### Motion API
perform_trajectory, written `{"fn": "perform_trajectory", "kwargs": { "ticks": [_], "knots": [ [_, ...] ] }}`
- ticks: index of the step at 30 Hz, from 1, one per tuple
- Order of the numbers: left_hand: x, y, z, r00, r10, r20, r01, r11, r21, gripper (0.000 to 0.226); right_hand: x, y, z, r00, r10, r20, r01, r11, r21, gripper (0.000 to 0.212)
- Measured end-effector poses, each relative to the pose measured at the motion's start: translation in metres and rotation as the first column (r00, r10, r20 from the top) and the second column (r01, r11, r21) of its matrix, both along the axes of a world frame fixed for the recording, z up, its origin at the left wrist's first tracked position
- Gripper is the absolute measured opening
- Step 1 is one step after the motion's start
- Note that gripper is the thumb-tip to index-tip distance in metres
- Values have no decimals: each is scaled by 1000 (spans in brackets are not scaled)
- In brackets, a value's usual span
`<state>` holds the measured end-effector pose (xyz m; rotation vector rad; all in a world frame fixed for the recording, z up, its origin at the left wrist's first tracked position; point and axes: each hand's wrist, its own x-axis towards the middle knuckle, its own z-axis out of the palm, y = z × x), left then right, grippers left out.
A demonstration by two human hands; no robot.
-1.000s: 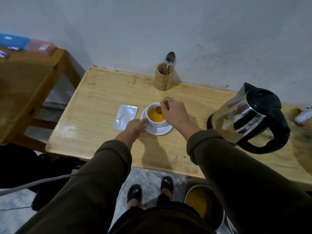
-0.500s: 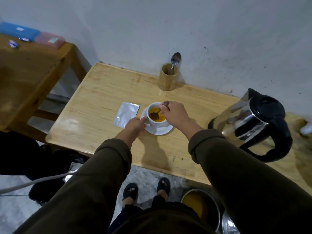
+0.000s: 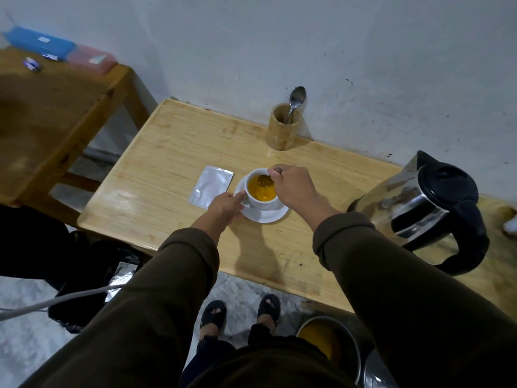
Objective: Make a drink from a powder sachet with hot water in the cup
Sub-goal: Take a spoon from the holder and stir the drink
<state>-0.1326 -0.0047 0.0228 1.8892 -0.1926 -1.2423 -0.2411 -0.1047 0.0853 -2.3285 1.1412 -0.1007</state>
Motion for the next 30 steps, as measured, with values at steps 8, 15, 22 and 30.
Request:
{"fn": "perform_trajectory", "kwargs": {
  "ticks": [8, 15, 22, 30],
  "knots": [
    [-1, 0, -1, 1000, 14, 8, -14, 1000, 9, 47, 1, -1, 2, 1000, 23, 0, -23, 997, 80, 36],
    [-1, 1, 2, 1000, 18, 8, -18, 1000, 9, 46, 1, -4, 3, 999, 1, -51, -3, 999, -39, 32],
    [-1, 0, 2, 1000, 12, -4, -11, 1000, 10, 46, 0, 0, 3, 999, 26, -38, -24, 998, 54, 35],
    [0, 1, 3, 1000, -2, 12, 1, 1000, 16, 46, -2, -5, 2, 999, -6, -36, 7, 1000, 21, 29]
  ]
}}
